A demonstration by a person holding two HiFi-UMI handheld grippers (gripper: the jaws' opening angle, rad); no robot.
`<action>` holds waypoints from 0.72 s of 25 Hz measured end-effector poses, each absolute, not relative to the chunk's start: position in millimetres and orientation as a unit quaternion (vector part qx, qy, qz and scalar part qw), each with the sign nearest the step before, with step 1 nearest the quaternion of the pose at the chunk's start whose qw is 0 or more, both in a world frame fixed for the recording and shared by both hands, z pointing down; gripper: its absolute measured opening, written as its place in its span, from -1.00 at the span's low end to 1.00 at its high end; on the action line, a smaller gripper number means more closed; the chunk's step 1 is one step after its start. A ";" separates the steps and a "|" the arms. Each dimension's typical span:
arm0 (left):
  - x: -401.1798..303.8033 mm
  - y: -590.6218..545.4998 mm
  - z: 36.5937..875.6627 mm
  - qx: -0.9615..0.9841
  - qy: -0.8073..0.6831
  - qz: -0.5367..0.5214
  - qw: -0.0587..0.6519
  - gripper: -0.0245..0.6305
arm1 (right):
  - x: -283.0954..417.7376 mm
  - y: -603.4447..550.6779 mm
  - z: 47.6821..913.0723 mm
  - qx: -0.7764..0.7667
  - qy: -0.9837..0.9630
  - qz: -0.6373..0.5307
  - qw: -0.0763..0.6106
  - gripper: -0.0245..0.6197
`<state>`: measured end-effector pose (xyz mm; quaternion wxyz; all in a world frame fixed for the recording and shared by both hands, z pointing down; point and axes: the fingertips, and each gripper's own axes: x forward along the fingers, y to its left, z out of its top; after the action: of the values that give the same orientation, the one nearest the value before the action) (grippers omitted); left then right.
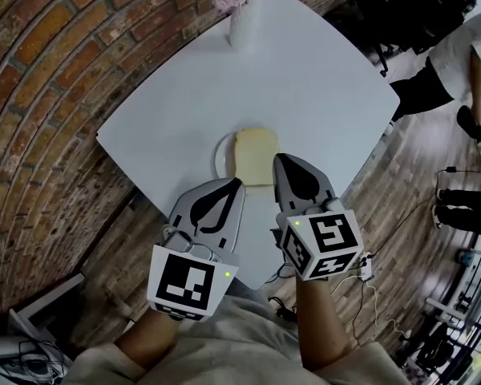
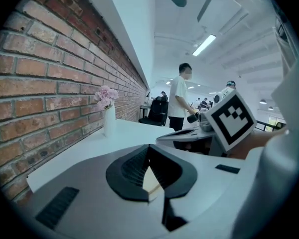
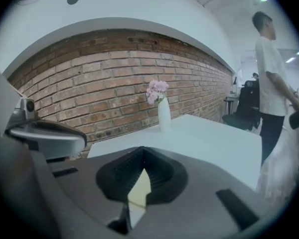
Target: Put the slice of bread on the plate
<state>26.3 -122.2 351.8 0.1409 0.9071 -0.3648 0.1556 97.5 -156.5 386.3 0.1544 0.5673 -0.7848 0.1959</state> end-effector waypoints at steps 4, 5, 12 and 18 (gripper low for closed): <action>28.8 -117.6 339.6 0.913 -0.359 0.144 0.129 -0.89 | 96.1 -142.9 347.0 0.581 -0.787 0.156 0.134 -0.90; 29.7 -116.5 335.8 0.915 -0.357 0.140 0.125 -0.89 | 95.0 -139.7 337.5 0.584 -0.788 0.146 0.130 -0.90; 31.4 -107.3 295.1 0.925 -0.350 0.111 0.096 -0.89 | 88.5 -109.4 285.2 0.595 -0.790 0.097 0.114 -0.90; 27.3 -96.9 258.5 0.932 -0.344 0.090 0.067 -0.89 | 74.6 -91.9 252.3 0.597 -0.793 0.066 0.098 -0.90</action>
<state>27.3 -96.9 258.5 0.0669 0.9321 -0.3443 0.0902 74.6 -91.9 252.3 0.0976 0.5972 -0.7934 0.0659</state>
